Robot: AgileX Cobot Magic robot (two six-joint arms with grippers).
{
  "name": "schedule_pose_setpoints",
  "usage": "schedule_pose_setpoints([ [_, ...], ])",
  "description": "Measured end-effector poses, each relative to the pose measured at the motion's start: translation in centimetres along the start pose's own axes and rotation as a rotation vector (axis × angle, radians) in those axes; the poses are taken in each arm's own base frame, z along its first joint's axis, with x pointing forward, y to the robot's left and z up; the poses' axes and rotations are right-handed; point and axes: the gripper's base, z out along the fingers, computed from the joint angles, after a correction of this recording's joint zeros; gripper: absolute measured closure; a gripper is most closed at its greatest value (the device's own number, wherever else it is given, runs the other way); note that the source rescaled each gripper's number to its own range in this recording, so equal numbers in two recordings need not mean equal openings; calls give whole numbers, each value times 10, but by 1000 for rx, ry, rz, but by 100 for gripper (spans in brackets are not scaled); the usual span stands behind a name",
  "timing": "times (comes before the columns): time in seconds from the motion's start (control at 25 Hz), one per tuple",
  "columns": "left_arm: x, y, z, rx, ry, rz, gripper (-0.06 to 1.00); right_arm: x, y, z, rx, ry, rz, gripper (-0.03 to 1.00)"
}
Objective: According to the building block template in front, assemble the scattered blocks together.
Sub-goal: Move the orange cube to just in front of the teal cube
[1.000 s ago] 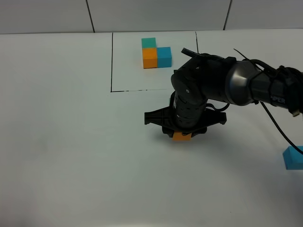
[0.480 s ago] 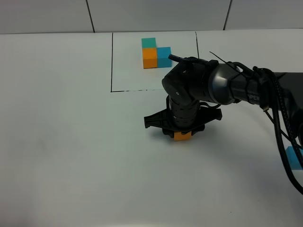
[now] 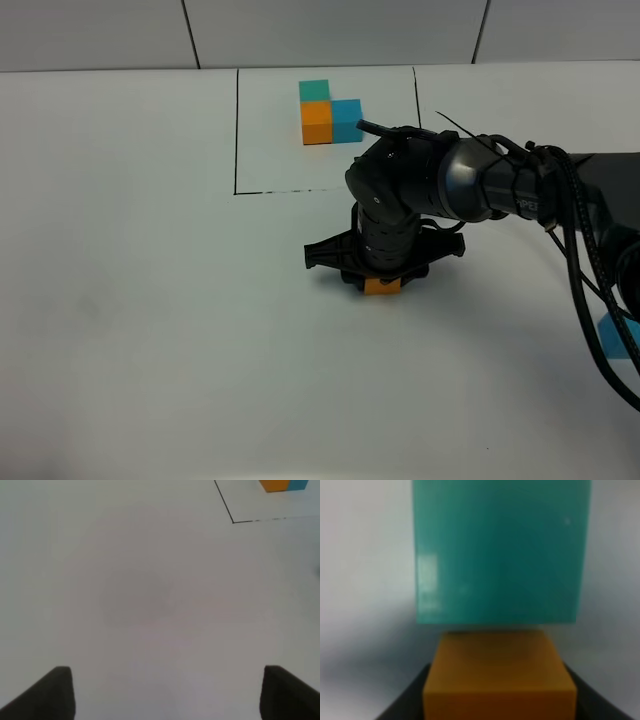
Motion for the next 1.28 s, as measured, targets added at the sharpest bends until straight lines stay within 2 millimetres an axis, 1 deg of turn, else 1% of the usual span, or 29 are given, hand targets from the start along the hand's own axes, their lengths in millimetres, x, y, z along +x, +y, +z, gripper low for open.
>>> schedule_pose_setpoints([
  [0.56,0,0,0,0,0,0,27,-3,-3,4,-2,9,18,96],
  [0.92,0,0,0,0,0,0,27,-10,-4,6,-21,-30,19,96],
  [1.28,0,0,0,0,0,-1,27,-11,-5,7,-23,-27,27,96],
])
